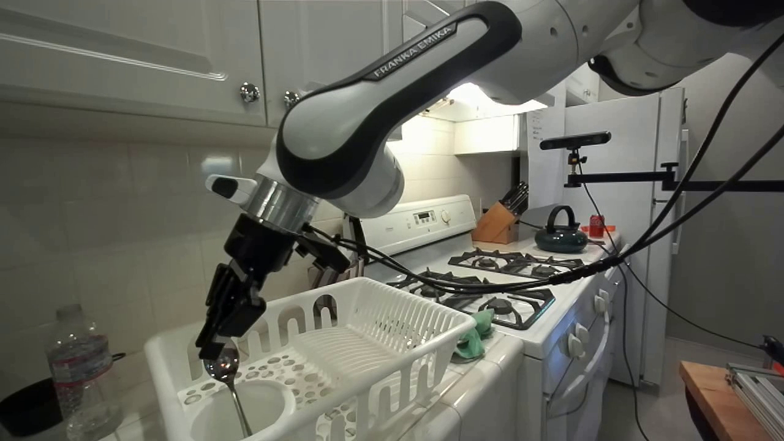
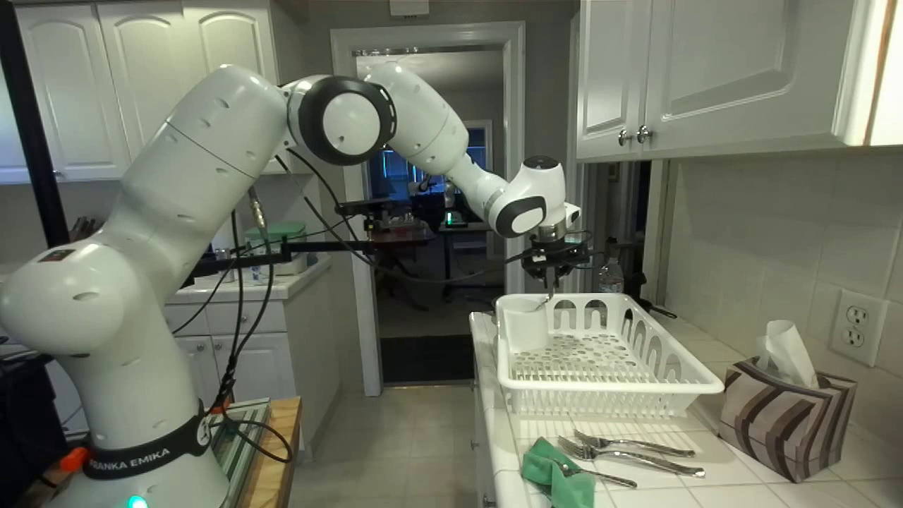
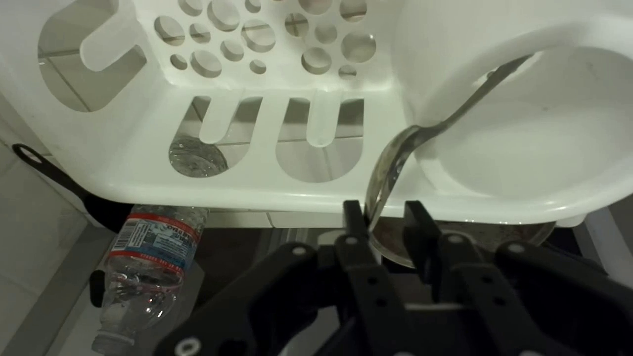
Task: Shift the spoons from the plate rack to the counter
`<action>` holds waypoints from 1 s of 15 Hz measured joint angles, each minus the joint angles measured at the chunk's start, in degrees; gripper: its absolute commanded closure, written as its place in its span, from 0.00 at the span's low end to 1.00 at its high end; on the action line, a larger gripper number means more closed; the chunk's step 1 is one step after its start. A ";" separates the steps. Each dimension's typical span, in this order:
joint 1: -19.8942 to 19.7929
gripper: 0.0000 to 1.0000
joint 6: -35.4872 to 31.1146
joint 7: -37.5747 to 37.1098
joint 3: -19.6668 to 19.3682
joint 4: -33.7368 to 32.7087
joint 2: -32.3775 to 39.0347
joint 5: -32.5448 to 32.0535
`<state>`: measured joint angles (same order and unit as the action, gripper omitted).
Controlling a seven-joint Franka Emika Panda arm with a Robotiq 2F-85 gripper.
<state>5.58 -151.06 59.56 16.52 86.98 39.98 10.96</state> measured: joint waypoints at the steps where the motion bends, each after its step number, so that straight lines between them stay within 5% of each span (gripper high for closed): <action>1: -0.12 1.00 0.66 0.00 0.07 -0.45 0.29 0.00; 15: -4.49 0.98 4.39 -0.48 4.25 -3.19 -1.98 1.21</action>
<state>1.09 -146.67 59.08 20.77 83.78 38.00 12.17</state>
